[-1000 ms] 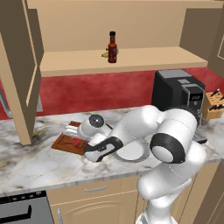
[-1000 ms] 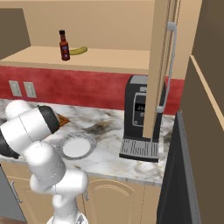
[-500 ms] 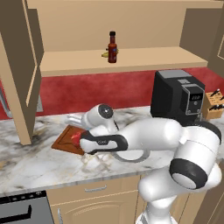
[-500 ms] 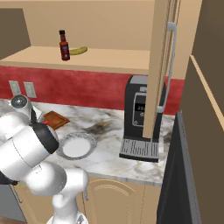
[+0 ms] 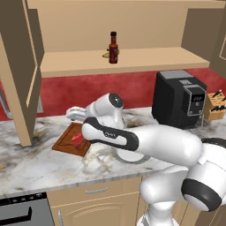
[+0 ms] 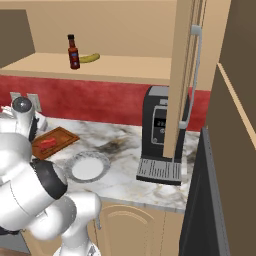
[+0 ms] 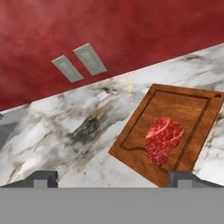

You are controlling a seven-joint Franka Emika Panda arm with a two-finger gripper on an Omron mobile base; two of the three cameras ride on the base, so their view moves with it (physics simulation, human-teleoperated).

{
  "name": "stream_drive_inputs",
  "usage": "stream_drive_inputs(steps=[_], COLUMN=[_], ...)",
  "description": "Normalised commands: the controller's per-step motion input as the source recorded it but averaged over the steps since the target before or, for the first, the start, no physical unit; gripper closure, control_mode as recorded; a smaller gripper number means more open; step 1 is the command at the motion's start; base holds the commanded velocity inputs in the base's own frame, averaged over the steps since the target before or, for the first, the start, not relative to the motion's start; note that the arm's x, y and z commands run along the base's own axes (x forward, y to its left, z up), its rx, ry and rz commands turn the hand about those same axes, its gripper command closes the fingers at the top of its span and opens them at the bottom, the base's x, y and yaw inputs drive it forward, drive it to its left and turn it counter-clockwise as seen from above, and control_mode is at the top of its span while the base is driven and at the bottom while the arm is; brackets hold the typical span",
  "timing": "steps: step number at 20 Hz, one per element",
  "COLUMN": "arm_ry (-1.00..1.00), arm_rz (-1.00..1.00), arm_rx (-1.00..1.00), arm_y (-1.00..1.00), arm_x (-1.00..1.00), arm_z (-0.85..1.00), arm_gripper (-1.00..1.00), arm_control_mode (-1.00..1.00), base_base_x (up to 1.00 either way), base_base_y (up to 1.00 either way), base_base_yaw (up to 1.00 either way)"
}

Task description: Pick the steak from the plate and place it on the cutting board. Then pick the condiment bottle from the cabinet and place it next to the cutting board.

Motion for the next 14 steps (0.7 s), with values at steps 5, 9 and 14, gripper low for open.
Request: stream_drive_inputs(steps=[5,9,14], arm_ry=[-0.01,-0.01,-0.03], arm_rz=[0.10,0.10,0.13], arm_rx=[0.00,-0.02,-0.02], arm_y=[0.00,-0.04,-0.17], arm_x=[-0.45,-0.41,-0.31], arm_z=[0.33,0.32,0.28], arm_gripper=[-1.00,-1.00,-1.00], arm_control_mode=[-1.00,-1.00,-1.00], base_base_x=[0.00,0.00,0.00], base_base_y=[0.00,0.00,0.00], base_base_yaw=[0.00,0.00,0.00])
